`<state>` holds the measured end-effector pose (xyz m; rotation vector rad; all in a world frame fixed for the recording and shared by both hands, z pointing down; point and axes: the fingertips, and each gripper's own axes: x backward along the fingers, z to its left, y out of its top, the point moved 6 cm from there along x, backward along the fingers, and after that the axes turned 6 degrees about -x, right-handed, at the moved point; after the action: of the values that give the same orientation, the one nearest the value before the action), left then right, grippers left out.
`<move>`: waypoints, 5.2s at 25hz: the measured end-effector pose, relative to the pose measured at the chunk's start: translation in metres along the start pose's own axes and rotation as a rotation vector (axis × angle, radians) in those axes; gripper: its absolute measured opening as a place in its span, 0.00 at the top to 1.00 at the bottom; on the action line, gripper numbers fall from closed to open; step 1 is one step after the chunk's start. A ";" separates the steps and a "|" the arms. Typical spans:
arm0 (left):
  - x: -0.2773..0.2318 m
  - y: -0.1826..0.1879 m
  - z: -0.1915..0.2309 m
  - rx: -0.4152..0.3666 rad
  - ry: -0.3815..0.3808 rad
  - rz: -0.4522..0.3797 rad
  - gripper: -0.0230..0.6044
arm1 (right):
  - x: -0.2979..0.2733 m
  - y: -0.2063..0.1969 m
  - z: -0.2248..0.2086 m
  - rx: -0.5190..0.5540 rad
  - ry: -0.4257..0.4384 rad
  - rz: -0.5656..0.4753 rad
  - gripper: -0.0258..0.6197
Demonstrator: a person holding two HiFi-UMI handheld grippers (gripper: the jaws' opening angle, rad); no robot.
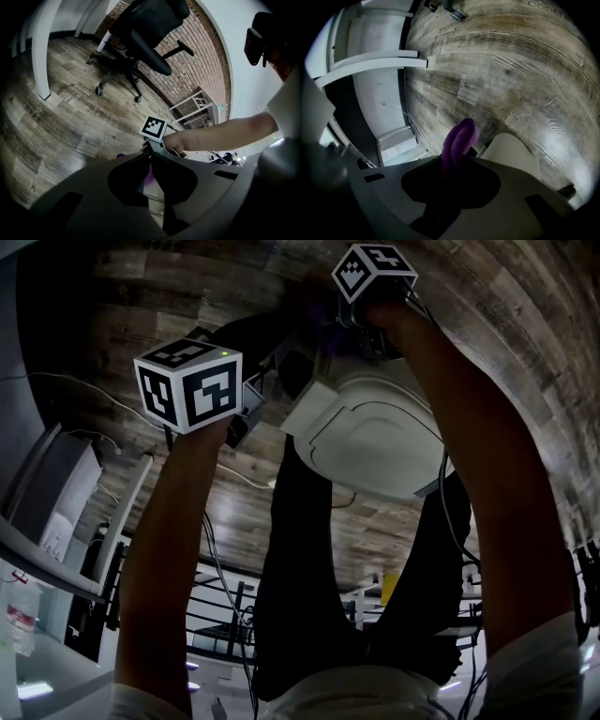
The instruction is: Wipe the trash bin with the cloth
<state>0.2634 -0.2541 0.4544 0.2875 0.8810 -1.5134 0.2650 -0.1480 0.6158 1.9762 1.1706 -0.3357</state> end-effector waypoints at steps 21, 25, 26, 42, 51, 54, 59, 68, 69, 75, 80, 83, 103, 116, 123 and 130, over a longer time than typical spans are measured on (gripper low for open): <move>-0.048 0.020 -0.039 -0.088 -0.045 0.075 0.95 | 0.043 -0.032 -0.070 -0.006 -0.090 -0.068 0.81; -0.062 0.022 -0.049 -0.102 -0.054 0.101 0.95 | 0.050 -0.041 -0.086 -0.012 -0.090 -0.069 0.81; -0.065 0.022 -0.052 -0.107 -0.056 0.108 0.95 | 0.051 -0.044 -0.090 -0.015 -0.091 -0.070 0.81; -0.130 0.035 -0.103 -0.196 -0.101 0.225 0.95 | 0.068 -0.095 -0.163 -0.082 -0.059 -0.079 0.81; -0.176 0.031 -0.138 -0.279 -0.131 0.313 0.95 | 0.073 -0.125 -0.206 -0.122 -0.037 -0.107 0.82; -0.190 0.028 -0.149 -0.295 -0.140 0.338 0.95 | 0.072 -0.140 -0.223 -0.137 -0.045 -0.104 0.81; -0.214 0.023 -0.169 -0.314 -0.158 0.364 0.95 | 0.069 -0.172 -0.257 -0.129 -0.082 -0.056 0.81; -0.230 0.025 -0.187 -0.331 -0.181 0.372 0.95 | 0.089 -0.191 -0.291 -0.156 -0.121 -0.085 0.81; -0.228 0.024 -0.185 -0.333 -0.178 0.370 0.95 | 0.089 -0.188 -0.292 -0.156 -0.124 -0.094 0.81; -0.200 0.034 -0.155 -0.323 -0.135 0.342 0.95 | 0.092 -0.157 -0.273 -0.121 -0.134 -0.131 0.81; -0.171 0.045 -0.115 -0.284 -0.107 0.299 0.95 | 0.081 -0.116 -0.242 -0.063 -0.142 -0.135 0.81; -0.150 0.046 -0.088 -0.254 -0.086 0.275 0.95 | 0.072 -0.087 -0.221 -0.022 -0.145 -0.131 0.81; -0.089 -0.001 0.031 -0.125 -0.029 0.217 0.95 | -0.004 0.041 -0.100 -0.097 0.124 -0.180 0.81; -0.104 -0.020 0.040 -0.135 -0.032 0.255 0.95 | -0.045 0.034 -0.146 -0.085 0.021 -0.078 0.81; -0.118 -0.009 0.033 -0.166 -0.042 0.245 0.95 | -0.030 0.032 -0.163 -0.063 -0.031 -0.091 0.81; -0.128 -0.009 0.020 -0.174 -0.056 0.271 0.95 | -0.030 0.013 -0.176 -0.059 -0.049 -0.067 0.81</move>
<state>0.2830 -0.1741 0.5546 0.2259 0.8854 -1.1814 0.2314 -0.0388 0.7534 1.8711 1.2040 -0.3777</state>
